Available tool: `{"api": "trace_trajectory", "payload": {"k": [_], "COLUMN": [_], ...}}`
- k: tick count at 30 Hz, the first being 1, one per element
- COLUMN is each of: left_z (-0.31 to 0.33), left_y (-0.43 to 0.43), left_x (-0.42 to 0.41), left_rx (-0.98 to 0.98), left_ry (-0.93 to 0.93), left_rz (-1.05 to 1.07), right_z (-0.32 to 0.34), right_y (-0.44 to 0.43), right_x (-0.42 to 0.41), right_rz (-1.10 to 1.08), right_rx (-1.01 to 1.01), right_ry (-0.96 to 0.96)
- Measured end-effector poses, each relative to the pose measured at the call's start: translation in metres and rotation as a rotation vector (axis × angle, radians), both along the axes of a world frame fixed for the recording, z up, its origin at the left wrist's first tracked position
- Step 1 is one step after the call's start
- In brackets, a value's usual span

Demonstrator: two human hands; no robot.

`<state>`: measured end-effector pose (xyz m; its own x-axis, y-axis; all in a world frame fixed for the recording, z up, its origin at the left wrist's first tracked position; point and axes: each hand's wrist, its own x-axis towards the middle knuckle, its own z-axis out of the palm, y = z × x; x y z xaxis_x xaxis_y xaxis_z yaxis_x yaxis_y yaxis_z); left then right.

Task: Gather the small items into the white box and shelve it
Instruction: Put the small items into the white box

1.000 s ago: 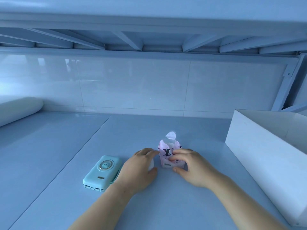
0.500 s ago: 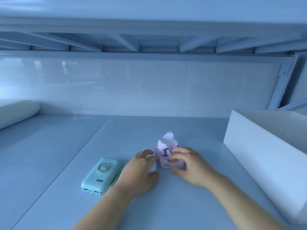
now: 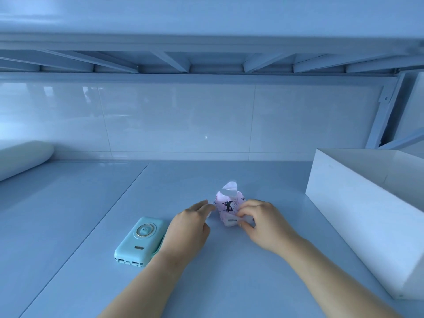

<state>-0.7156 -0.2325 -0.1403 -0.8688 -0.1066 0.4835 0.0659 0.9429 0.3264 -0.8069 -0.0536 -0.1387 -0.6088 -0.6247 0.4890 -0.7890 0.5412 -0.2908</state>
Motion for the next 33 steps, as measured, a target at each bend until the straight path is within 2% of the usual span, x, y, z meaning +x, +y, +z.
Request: {"api": "trace_trajectory", "payload": {"k": [6, 10, 17, 25, 33], "left_z": [0.004, 0.027, 0.083, 0.121, 0.122], "left_y": [0.000, 0.013, 0.060, 0.123, 0.224], "left_x": [0.002, 0.010, 0.007, -0.001, -0.027], "left_rx": [-0.030, -0.091, -0.099, -0.109, -0.090], "left_ry": [0.098, 0.281, 0.461, 0.740, 0.742], "left_rz": [-0.010, -0.044, -0.147, -0.202, -0.233], "right_z": [0.009, 0.027, 0.080, 0.126, 0.127], "right_y": [0.002, 0.016, 0.060, 0.119, 0.226], "right_x": [0.011, 0.020, 0.041, 0.054, 0.040], "right_rz": [-0.053, -0.107, -0.185, -0.250, -0.300], "right_rx": [-0.007, -0.045, -0.211, -0.304, -0.285], "right_ry": [0.079, 0.165, 0.363, 0.540, 0.498]}}
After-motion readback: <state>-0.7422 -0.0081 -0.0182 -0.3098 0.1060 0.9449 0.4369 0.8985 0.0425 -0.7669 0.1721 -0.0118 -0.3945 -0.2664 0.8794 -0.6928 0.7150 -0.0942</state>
